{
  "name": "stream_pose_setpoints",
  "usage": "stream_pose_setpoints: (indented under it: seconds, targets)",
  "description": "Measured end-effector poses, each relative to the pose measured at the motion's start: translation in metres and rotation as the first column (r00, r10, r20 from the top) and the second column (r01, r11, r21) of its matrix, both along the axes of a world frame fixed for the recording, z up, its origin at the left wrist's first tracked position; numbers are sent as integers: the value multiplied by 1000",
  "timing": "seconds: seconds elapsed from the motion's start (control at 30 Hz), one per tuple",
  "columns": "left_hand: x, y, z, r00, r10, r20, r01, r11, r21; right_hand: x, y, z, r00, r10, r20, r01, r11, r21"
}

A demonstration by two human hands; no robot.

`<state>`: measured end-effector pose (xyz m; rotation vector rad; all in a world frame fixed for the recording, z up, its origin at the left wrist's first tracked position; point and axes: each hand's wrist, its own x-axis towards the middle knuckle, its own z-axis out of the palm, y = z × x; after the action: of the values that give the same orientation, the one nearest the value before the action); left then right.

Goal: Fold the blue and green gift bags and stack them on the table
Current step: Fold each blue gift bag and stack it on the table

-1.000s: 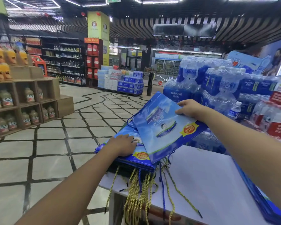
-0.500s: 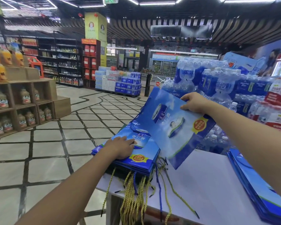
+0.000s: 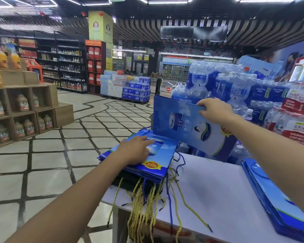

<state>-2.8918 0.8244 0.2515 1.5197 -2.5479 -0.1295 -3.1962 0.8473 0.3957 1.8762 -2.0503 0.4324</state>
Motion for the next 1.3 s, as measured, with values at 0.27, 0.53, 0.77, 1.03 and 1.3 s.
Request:
stream_pose_setpoints:
  seconds: [0.27,0.53,0.77,1.03,1.3]
  targets:
    - [-60,40,15,980,-47,195,-9,961,277,14,2,12,998,-45,-40,42,996,-82]
    - [-67,42,8,990,19,140,-56,962,267,4,10,34,996,-77,-53,71,992,-101]
    - [-70,39,5,988,46,147,-84,960,268,-32,28,63,990,-129,-48,120,980,-160]
    - [-70,33,7,988,56,146,-92,964,248,-100,67,62,986,-136,97,153,968,-200]
    - [-90,25,47,941,-51,-335,-35,968,-248,-125,113,-23,853,206,480,-60,952,-301]
